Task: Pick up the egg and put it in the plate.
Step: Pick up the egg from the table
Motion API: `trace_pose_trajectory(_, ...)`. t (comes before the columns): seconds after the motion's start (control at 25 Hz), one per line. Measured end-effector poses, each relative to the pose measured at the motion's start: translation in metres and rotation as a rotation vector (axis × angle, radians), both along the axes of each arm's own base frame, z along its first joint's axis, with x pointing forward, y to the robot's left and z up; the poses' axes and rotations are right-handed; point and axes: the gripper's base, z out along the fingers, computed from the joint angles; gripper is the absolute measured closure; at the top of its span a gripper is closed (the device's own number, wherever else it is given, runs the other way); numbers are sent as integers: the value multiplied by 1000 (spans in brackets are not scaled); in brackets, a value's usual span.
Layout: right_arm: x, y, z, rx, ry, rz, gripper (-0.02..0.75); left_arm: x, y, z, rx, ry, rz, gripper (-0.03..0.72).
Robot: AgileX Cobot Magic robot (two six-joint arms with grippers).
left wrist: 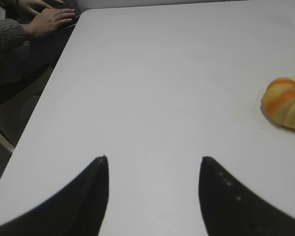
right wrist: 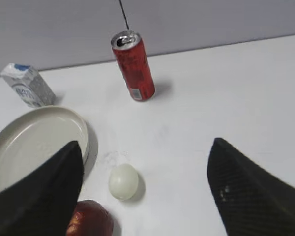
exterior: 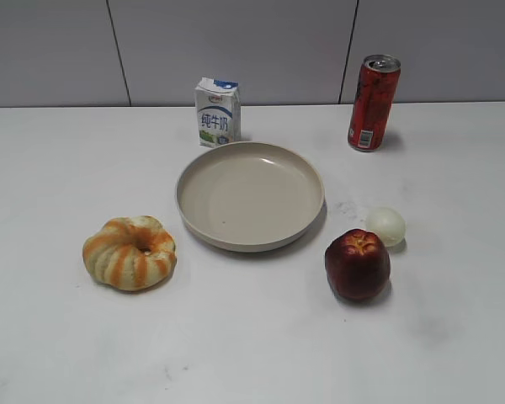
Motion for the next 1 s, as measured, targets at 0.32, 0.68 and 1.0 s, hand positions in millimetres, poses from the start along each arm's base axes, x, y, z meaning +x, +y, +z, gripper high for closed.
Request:
trace_pose_trajectory(0.32,101,32,-19,-6,456,187,144,0,0,0,0,0,0,242)
trace_pose_trajectory(0.68,169,75,-90,-44,783,323,144,0,0,0,0,0,0,242)
trace_pose_trajectory(1.0,194,79,-164,-56,909,291,144,0,0,0,0,0,0,242)
